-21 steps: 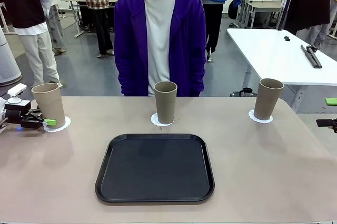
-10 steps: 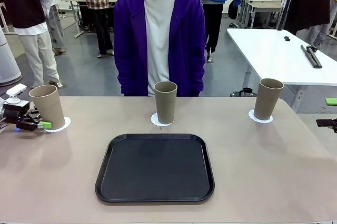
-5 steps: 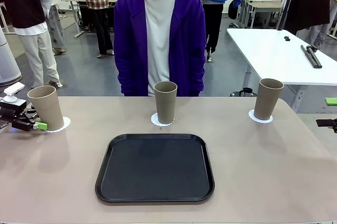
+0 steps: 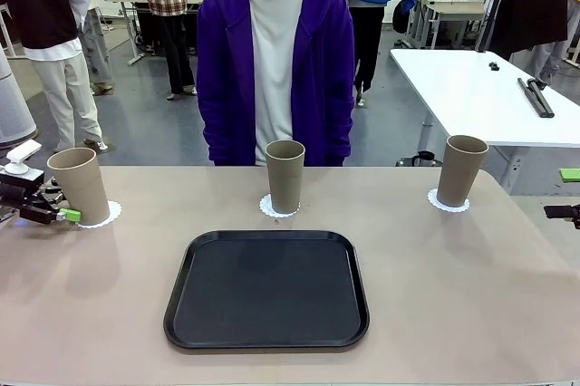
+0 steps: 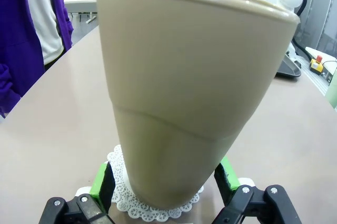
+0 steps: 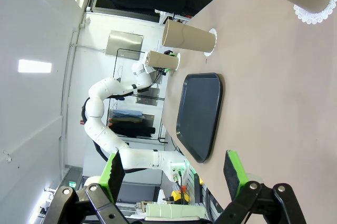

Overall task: Place coasters on the table and set cups on them.
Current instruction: Take one Reusable plastic cup from the Flat Tray and place it on a coaster set by the human.

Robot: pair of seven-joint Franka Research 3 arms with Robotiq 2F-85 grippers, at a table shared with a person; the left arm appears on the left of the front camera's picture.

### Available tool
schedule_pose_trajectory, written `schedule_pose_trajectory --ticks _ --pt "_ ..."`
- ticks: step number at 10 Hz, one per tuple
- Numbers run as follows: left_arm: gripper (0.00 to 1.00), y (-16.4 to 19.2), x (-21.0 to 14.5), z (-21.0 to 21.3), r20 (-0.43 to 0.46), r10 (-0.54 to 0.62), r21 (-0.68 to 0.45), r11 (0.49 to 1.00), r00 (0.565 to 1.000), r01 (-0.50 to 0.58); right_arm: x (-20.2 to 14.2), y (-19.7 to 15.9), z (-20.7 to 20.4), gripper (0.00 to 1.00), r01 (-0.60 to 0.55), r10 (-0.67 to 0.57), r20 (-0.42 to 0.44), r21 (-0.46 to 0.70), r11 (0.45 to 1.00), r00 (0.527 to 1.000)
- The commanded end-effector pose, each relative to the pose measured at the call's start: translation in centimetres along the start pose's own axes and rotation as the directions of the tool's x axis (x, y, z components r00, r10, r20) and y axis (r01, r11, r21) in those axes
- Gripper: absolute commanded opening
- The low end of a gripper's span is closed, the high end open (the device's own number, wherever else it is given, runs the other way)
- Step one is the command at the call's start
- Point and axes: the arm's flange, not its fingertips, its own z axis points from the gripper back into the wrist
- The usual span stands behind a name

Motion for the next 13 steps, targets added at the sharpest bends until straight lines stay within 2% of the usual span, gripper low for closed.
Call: schedule_pose_trajectory --ticks 1,4,6,8,10,11,13 --pt "1.00 -1.1 0.9 0.6 -0.072 -0.016 0.003 1.000 0.997 0.017 -0.1 0.1 -0.1 1.00 -0.004 0.004 0.000 0.005 1.000 1.000" --pt "1.00 -2.0 1.7 2.0 -0.129 -0.017 0.020 1.000 0.991 0.019 -0.1 0.1 -0.1 1.00 -0.004 0.004 0.000 0.005 1.000 1.000" --pt "1.00 -3.6 3.6 3.6 -0.238 0.037 0.081 0.997 0.971 -0.018 -0.1 0.1 -0.1 1.00 -0.004 0.004 0.000 0.005 1.000 1.000" --pt "1.00 -7.2 8.1 6.0 -0.349 0.086 0.212 0.977 0.933 -0.010 -0.1 0.1 -0.1 1.00 -0.004 0.004 0.000 0.005 1.000 1.000" --pt "1.00 -10.9 11.8 7.1 -0.442 0.224 0.402 0.915 0.868 -0.032 -0.1 0.1 -0.1 1.00 -0.004 0.004 0.000 0.005 1.000 1.000" --pt "1.00 -12.8 13.4 7.2 -0.478 0.267 0.454 0.891 0.837 -0.025 -0.1 0.1 -0.1 1.00 -0.004 0.004 0.000 0.005 1.000 1.000" --pt "1.00 -16.9 17.3 7.2 -0.542 0.307 0.475 0.880 0.782 -0.015 -0.1 0.1 -0.1 1.00 -0.004 0.004 0.000 0.005 1.000 1.000"
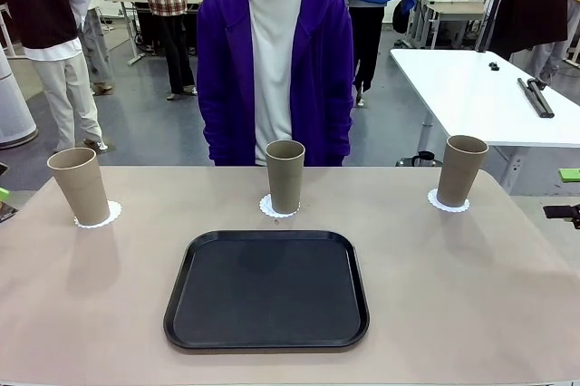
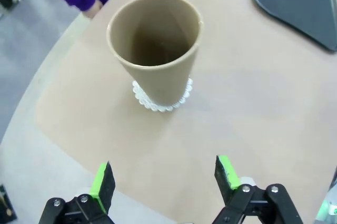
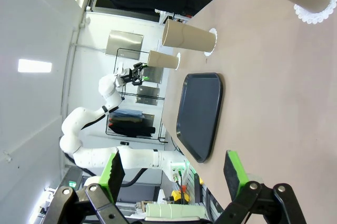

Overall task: Place coasters on the table and set cups on them.
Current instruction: Take one Reusable plastic cup from the Flat Tray and place it on a coaster set by the human.

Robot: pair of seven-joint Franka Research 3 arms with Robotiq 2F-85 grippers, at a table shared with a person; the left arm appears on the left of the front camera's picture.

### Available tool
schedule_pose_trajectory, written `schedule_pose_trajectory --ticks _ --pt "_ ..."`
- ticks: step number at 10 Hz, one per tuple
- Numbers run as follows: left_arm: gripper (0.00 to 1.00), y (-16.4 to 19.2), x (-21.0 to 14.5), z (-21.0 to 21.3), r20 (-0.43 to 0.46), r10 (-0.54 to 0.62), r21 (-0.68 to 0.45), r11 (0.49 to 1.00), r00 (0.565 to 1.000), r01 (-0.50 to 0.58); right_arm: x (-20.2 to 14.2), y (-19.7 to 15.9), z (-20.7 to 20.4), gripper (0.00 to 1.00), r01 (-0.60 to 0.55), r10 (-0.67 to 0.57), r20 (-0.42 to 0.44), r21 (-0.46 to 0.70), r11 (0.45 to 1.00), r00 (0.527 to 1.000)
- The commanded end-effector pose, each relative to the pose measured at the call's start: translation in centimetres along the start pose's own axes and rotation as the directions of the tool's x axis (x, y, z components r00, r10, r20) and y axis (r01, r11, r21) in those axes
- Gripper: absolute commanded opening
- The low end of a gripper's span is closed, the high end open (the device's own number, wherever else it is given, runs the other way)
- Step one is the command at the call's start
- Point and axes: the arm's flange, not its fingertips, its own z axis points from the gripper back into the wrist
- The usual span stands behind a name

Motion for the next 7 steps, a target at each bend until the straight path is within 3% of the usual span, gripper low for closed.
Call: schedule_pose_trajectory --ticks 1,4,7 --pt "1.00 -4.2 2.8 2.4 -0.138 0.060 -0.007 0.998 0.989 -0.061 -0.1 0.1 0.0 1.00 -0.004 0.004 0.002 0.005 1.000 1.000" --pt "1.00 -9.4 6.2 4.4 -0.286 0.075 0.031 0.997 0.955 -0.069 -0.1 0.1 0.0 1.00 -0.004 0.004 0.002 0.005 1.000 1.000" --pt "1.00 -11.8 9.6 4.1 -0.304 0.086 0.085 0.994 0.949 -0.063 -0.1 0.1 0.0 1.00 -0.004 0.004 0.002 0.005 1.000 1.000"
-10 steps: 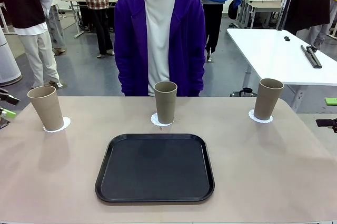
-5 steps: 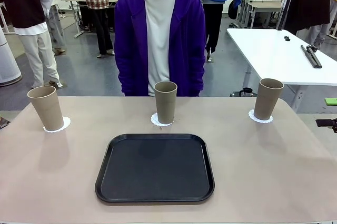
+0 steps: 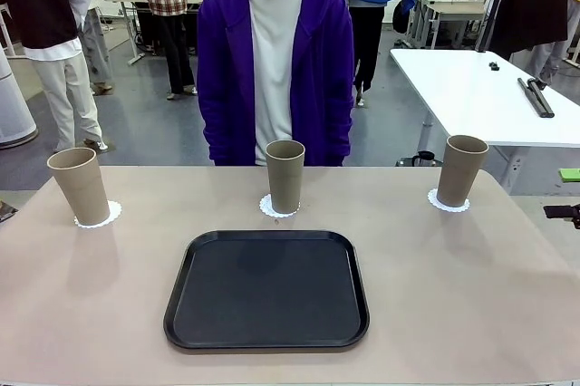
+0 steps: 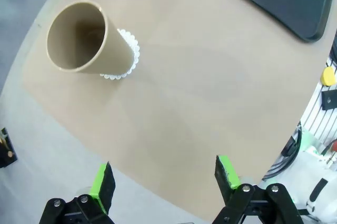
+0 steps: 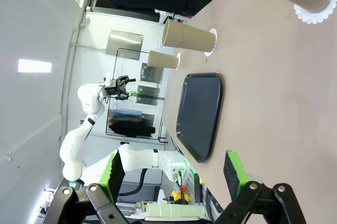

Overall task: Place coasters on the table and set cups on them.
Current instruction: Take one Reusable plastic cup from the Flat Tray and place it on a coaster set by the human.

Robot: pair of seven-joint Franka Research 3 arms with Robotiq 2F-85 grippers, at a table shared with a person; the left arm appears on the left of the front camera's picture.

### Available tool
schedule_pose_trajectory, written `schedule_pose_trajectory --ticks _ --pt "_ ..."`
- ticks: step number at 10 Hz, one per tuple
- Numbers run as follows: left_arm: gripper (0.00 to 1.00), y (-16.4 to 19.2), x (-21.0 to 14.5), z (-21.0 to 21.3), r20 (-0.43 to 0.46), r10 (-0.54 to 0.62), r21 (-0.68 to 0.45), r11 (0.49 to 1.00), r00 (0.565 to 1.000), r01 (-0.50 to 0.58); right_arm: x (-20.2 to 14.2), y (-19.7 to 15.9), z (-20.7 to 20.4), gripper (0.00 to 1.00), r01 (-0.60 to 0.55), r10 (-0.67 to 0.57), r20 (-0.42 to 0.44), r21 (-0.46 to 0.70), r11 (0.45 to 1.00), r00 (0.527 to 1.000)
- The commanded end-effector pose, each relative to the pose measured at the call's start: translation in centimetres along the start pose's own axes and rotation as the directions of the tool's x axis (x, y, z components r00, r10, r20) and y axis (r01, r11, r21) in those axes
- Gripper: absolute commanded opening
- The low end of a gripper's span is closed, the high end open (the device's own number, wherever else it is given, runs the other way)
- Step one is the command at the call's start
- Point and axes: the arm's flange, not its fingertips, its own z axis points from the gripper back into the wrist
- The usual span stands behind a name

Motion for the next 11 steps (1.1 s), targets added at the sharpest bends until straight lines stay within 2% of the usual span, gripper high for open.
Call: schedule_pose_trajectory --ticks 1,3,4,5,11 --pt "1.00 -1.2 1.6 -0.7 -0.038 0.041 0.047 0.998 0.998 -0.039 -0.1 0.1 -0.1 1.00 -0.004 0.004 0.001 0.005 1.000 1.000" --pt "1.00 -1.6 2.7 -0.3 -0.067 0.068 0.056 0.996 0.995 -0.064 -0.1 0.1 -0.1 1.00 -0.004 0.004 0.001 0.005 1.000 1.000" --pt "1.00 -1.7 2.9 -0.2 -0.063 0.077 0.055 0.996 0.995 -0.074 -0.1 0.1 -0.1 1.00 -0.004 0.004 0.001 0.005 1.000 1.000" --pt "1.00 -1.3 2.5 -0.1 -0.036 0.041 0.033 0.999 0.999 -0.040 -0.1 0.1 -0.1 1.00 -0.004 0.004 0.001 0.005 1.000 1.000" --pt "1.00 -1.3 2.5 -0.1 -0.036 0.041 0.033 0.999 0.999 -0.040 -0.1 0.1 -0.1 1.00 -0.004 0.004 0.001 0.005 1.000 1.000"
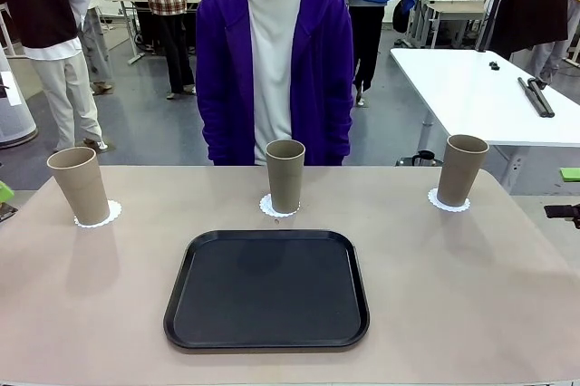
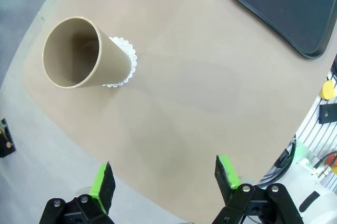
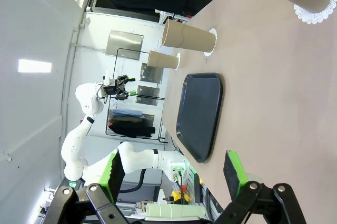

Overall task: Place coasters on the table and set cups on them.
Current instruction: Take one Reusable plastic cup from the Flat Tray and place it on a coaster set by the human.

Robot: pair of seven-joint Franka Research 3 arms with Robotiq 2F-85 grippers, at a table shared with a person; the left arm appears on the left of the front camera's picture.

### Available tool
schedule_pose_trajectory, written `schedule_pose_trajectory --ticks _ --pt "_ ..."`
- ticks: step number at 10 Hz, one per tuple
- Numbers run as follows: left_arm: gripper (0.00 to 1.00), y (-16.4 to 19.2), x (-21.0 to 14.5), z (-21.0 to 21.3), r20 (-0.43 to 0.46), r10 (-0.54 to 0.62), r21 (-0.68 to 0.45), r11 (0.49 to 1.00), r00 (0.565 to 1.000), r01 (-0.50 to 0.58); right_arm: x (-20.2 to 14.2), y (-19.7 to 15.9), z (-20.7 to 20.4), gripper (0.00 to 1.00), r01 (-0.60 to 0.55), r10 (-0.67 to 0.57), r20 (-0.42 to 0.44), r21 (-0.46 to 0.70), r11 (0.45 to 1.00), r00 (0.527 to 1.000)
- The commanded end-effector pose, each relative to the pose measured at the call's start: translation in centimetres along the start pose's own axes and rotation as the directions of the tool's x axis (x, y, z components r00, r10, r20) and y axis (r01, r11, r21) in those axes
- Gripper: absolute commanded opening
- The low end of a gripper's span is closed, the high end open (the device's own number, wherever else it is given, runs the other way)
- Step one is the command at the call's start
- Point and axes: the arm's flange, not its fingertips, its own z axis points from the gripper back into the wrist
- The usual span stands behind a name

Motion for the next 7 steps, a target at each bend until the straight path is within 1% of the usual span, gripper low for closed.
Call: schedule_pose_trajectory --ticks 1,5,6,7 --pt "1.00 -0.1 0.0 0.2 -0.010 -0.007 0.014 1.000 1.000 0.007 -0.1 0.1 -0.1 1.00 -0.004 0.004 0.001 0.005 1.000 1.000" --pt "1.00 0.0 0.0 0.0 -0.001 -0.002 0.001 1.000 1.000 0.002 -0.1 0.1 -0.1 1.00 -0.004 0.004 0.001 0.005 1.000 1.000" --pt "1.00 -1.4 -0.7 -0.7 0.002 0.166 0.063 0.984 0.986 -0.166 -0.1 0.1 -0.1 1.00 -0.004 0.004 0.001 0.005 1.000 1.000" --pt "1.00 -3.9 -2.3 -1.3 0.026 0.285 0.074 0.955 0.958 -0.286 -0.1 0.1 -0.1 1.00 -0.004 0.004 0.001 0.005 1.000 1.000"
